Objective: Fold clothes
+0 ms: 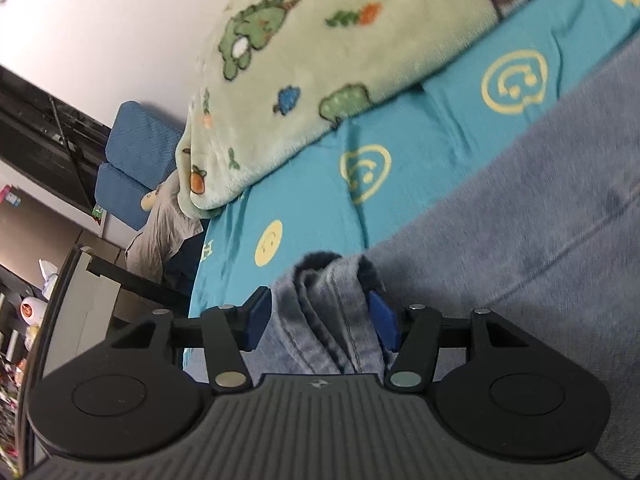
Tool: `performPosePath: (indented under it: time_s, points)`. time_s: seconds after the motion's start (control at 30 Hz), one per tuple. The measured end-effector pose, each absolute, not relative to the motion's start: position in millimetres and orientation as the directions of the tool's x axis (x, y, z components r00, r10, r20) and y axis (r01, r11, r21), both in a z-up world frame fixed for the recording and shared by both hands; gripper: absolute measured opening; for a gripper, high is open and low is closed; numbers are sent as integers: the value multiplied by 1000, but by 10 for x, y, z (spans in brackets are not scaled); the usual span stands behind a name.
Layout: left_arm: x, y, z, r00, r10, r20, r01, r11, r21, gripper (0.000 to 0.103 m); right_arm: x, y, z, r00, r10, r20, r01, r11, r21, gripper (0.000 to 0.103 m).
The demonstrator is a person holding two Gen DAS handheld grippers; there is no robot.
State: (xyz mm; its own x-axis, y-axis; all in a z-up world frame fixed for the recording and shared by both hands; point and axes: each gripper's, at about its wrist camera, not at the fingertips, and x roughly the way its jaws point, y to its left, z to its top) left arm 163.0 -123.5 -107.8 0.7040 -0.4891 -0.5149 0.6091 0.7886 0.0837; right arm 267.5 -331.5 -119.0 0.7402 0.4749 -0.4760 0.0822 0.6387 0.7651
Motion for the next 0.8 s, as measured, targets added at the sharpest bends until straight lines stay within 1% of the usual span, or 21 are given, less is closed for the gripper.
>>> performPosePath:
  time_s: [0.13, 0.23, 0.27, 0.4, 0.5, 0.53, 0.6, 0.67, 0.7, 0.77, 0.8]
  points:
    - [1451, -1099, -869, 671, -532, -517, 644, 764, 49, 1, 2627, -3339, -997, 774, 487, -405, 28, 613, 790, 60]
    - [1312, -1003, -736, 642, -558, -525, 671, 741, 32, 1, 2613, -3289, -877, 787, 468, -402, 7, 644, 765, 62]
    - [1280, -1006, -743, 632, -555, -541, 679, 733, 40, 1, 2609, -3273, -837, 791, 462, -400, 0, 655, 756, 63]
    - [1245, -1238, -1026, 620, -475, -624, 688, 712, 142, 2, 2692, -3143, -931, 749, 465, -472, 8, 706, 708, 64]
    - [1285, -1291, -1108, 621, -456, -637, 679, 719, 147, 2, 2749, -3086, -1047, 728, 429, -534, 30, 759, 651, 63]
    - [1289, -1298, -1122, 622, -455, -638, 678, 721, 146, 2, 2776, -3102, -1115, 727, 430, -535, 36, 754, 656, 63]
    - [1298, -1311, -1148, 622, -451, -640, 674, 724, 145, 2, 2836, -3103, -1197, 726, 432, -535, 26, 760, 649, 56]
    - [1309, -1306, -1161, 626, -450, -637, 669, 730, 142, 2, 2876, -3080, -1236, 727, 426, -538, 6, 779, 627, 38]
    - [1315, -1300, -1165, 628, -449, -635, 666, 733, 140, 2, 2877, -3072, -1230, 728, 428, -535, -3, 783, 622, 34]
    - [1325, -1302, -1161, 636, -454, -624, 658, 741, 131, 2, 2878, -3057, -1218, 729, 433, -531, -22, 789, 614, 4]
    - [1330, -1306, -1157, 641, -458, -616, 654, 746, 126, 2, 2879, -3050, -1212, 729, 435, -529, -31, 792, 610, 4]
